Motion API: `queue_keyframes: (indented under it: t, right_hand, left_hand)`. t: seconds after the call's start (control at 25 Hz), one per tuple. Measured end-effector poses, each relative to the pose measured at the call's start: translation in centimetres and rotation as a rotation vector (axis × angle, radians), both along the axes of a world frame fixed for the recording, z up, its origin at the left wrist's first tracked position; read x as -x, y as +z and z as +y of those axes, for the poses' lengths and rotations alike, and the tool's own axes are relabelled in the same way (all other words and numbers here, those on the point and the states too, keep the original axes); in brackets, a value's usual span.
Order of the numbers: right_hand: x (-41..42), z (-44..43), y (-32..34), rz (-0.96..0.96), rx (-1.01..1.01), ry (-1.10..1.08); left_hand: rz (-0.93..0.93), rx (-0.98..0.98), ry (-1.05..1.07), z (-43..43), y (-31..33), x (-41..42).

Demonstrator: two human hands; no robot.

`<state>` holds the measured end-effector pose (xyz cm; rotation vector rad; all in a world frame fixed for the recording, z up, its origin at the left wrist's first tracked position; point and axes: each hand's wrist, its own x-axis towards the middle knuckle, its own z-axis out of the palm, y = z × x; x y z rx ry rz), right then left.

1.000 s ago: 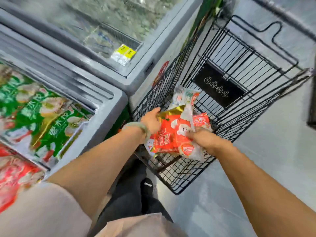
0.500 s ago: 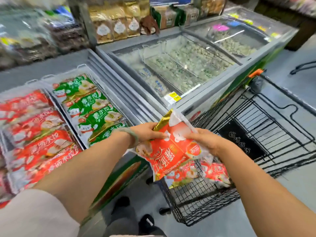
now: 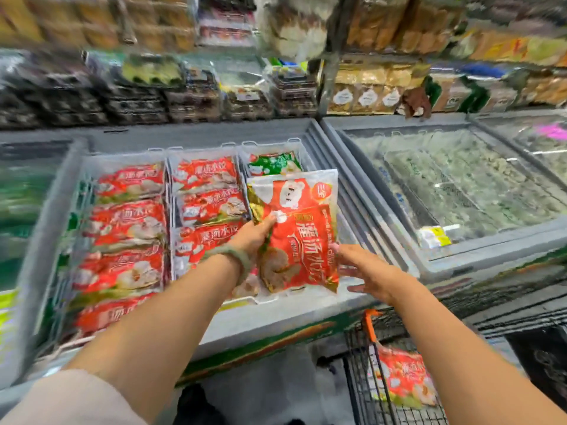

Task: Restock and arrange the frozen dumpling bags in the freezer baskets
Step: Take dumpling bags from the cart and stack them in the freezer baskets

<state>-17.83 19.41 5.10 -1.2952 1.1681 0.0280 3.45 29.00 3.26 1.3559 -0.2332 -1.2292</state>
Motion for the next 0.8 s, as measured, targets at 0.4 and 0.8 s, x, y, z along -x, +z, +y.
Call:
queue_keyframes:
  t: [0.4, 0.8]
  right_hand:
    - [-20.6, 7.8, -4.8, 0.046, 0.112, 0.148]
    - [-30.6, 11.6, -10.5, 0.169, 0.348, 0.416]
  left_hand:
    - [0.290, -0.144, 0.352, 11.8, -4.9, -15.1]
    - [0.436, -0.461, 0.526, 19.2, -13.5, -19.1]
